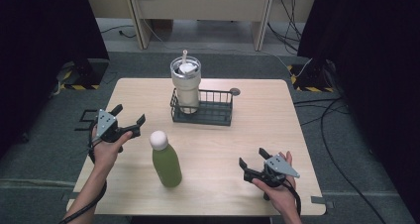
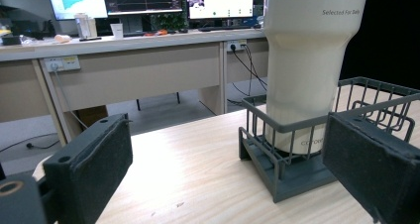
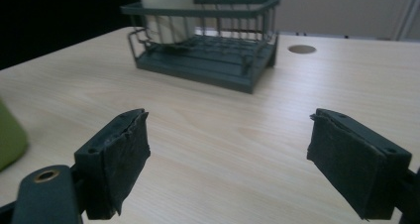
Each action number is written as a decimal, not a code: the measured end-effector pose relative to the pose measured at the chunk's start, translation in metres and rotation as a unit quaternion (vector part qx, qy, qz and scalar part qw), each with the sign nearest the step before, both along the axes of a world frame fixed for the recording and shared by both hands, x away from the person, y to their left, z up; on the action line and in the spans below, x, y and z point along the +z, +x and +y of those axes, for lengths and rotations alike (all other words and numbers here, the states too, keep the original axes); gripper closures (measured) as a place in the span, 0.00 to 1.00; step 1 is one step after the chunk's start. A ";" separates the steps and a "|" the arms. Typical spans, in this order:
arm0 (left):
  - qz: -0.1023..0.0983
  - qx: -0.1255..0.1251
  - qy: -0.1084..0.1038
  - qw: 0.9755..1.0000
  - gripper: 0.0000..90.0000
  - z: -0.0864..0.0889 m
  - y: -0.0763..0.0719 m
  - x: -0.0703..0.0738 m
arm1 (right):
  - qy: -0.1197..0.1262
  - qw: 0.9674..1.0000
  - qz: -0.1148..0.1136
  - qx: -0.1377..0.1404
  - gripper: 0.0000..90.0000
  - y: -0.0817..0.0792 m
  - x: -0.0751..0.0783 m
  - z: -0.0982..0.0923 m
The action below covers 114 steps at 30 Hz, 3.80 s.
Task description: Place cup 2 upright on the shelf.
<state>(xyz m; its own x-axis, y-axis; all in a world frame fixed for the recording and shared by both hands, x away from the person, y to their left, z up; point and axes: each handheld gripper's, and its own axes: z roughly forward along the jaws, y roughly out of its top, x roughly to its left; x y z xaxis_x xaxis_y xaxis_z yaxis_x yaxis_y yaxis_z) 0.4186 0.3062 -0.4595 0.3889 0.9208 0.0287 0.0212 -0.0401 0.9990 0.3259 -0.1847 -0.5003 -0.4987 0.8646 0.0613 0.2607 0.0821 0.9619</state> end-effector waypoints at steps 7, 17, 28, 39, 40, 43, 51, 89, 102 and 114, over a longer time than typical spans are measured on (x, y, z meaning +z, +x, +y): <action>0.004 0.005 0.000 1.000 0.05 0.002 -0.009 -0.005 | 0.005 0.999 -0.026 0.037 0.12 -0.012 0.017 0.022; 0.006 0.009 -0.001 1.000 0.05 0.003 -0.013 -0.006 | 0.016 0.995 -0.043 0.090 0.11 -0.016 0.034 0.052; 0.006 0.011 -0.003 1.000 0.05 0.006 -0.011 -0.007 | 0.010 0.987 -0.044 0.152 0.10 -0.013 0.040 0.096; 0.009 0.011 -0.002 1.000 0.05 0.005 -0.010 -0.009 | 0.010 0.980 -0.047 0.192 0.08 -0.013 0.045 0.128; 0.009 0.011 -0.002 1.000 0.05 0.005 -0.010 -0.009 | 0.011 0.980 -0.049 0.195 0.08 -0.012 0.045 0.130; 0.009 0.013 -0.002 1.000 0.05 0.006 -0.010 -0.009 | 0.011 0.978 -0.049 0.200 0.08 -0.012 0.047 0.136; 0.011 0.013 -0.003 1.000 0.05 0.006 -0.009 -0.010 | 0.010 0.974 -0.049 0.220 0.08 -0.011 0.049 0.154; 0.013 0.010 0.000 1.000 0.05 0.005 -0.007 -0.013 | 0.006 0.958 -0.045 0.282 0.12 -0.001 0.046 0.209; 0.016 0.009 0.000 1.000 0.05 0.005 -0.006 -0.014 | -0.002 0.958 -0.045 0.283 0.17 0.004 0.045 0.217; 0.018 0.010 -0.002 1.000 0.05 0.007 -0.005 -0.016 | -0.008 0.960 -0.048 0.277 0.24 0.006 0.045 0.218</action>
<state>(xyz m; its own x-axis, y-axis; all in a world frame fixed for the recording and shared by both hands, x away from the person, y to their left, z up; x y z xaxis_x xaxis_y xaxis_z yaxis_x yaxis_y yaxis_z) 0.4137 0.3128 -0.4752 0.3719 0.9282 0.0116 0.0579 -0.0357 0.9977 0.3318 0.0335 -0.4556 -0.8848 0.4657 -0.0191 0.0826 0.1969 0.9769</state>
